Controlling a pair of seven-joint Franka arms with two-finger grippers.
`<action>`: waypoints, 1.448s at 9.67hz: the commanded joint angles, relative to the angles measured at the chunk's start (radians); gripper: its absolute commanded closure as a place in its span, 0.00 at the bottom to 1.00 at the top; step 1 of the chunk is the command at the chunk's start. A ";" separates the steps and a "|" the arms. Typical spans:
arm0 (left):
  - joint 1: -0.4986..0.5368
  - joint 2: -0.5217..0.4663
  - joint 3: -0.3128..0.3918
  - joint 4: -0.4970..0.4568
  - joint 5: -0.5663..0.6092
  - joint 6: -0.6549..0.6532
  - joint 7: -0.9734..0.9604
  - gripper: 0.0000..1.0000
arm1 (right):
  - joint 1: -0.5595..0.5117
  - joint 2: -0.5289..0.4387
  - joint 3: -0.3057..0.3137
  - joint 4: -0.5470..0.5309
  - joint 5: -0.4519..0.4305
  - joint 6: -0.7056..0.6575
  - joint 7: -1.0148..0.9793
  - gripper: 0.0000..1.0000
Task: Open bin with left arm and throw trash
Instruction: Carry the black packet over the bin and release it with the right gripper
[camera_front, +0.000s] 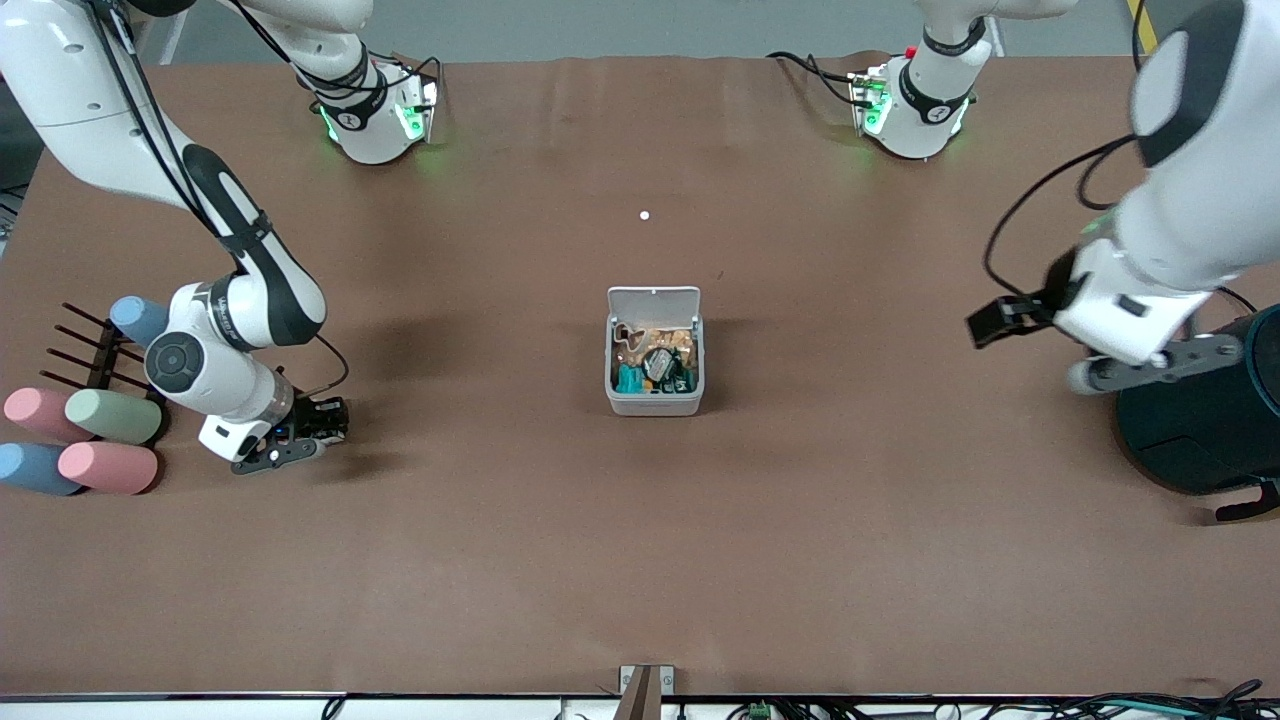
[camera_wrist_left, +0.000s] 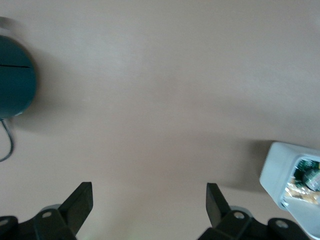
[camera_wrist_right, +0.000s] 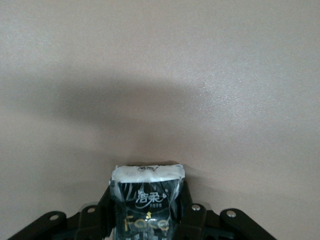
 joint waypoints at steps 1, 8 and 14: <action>0.058 -0.059 -0.001 -0.016 0.013 -0.007 0.131 0.00 | -0.004 -0.020 0.016 0.030 -0.013 -0.105 0.044 0.47; 0.092 -0.094 -0.015 -0.022 -0.002 -0.029 0.152 0.00 | 0.013 -0.036 0.295 0.117 0.075 -0.242 0.439 0.47; 0.095 -0.303 -0.042 -0.257 -0.006 0.046 0.129 0.00 | 0.289 -0.026 0.341 0.293 0.076 -0.254 1.016 0.48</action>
